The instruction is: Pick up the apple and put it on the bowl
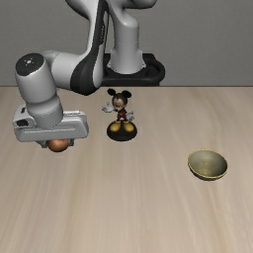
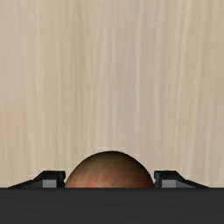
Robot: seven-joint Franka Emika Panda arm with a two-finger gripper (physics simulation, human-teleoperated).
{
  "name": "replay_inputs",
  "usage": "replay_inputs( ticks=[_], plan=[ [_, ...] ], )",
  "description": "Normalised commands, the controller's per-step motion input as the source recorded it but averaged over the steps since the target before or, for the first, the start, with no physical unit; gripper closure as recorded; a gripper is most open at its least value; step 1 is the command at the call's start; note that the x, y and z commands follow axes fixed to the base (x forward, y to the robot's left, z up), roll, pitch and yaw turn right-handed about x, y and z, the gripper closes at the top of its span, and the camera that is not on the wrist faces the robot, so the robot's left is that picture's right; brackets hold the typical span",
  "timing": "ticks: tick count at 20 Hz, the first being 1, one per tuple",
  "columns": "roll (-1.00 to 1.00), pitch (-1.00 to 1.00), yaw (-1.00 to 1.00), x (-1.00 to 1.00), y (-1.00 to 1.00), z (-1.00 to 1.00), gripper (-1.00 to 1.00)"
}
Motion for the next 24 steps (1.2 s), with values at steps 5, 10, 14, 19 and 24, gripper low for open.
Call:
replay_inputs(
  ticks=[5, 10, 14, 19, 24],
  plan=[
    [0.0, 0.0, 0.0, 0.0, 1.0, 0.0, 1.0],
    [0.0, 0.0, 0.0, 0.0, 1.0, 0.0, 1.0],
    [0.0, 0.0, 0.0, 0.0, 1.0, 0.0, 1.0],
    [0.0, 0.0, 0.0, 0.0, 1.0, 0.0, 1.0],
    [0.0, 0.0, 0.0, 0.0, 1.0, 0.0, 1.0]
  ],
)
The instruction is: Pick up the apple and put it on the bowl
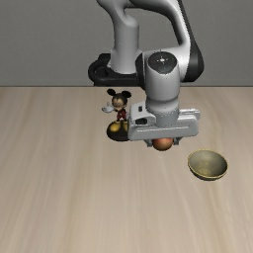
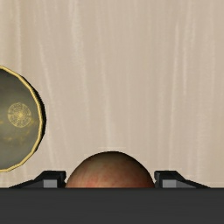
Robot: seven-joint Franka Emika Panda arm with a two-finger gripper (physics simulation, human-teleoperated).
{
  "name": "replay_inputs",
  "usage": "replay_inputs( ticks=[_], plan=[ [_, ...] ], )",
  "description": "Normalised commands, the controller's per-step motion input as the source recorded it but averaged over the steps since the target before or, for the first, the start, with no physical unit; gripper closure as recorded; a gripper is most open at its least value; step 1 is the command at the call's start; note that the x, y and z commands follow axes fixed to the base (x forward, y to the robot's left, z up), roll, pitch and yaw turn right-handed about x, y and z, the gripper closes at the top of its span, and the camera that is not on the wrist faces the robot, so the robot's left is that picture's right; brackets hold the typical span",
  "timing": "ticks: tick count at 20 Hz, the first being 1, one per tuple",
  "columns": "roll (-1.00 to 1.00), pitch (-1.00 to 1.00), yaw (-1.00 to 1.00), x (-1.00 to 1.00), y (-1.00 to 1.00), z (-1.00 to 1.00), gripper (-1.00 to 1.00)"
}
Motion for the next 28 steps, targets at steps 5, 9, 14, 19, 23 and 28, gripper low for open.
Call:
replay_inputs(
  ticks=[5, 9, 14, 19, 23, 28],
  plan=[
    [0.0, 0.0, 0.0, 0.0, 1.0, 0.0, 1.0],
    [0.0, 0.0, 0.0, 0.0, 1.0, 0.0, 1.0],
    [0.0, 0.0, 0.0, 0.6, 0.4, 0.0, 1.0],
    [0.0, 0.0, 0.0, 0.2, 0.0, 0.0, -1.0],
    [0.0, 0.0, 0.0, 0.0, 0.0, 0.0, -1.0],
    [0.0, 0.0, 0.0, 0.0, 0.0, 0.0, -1.0]
  ],
)
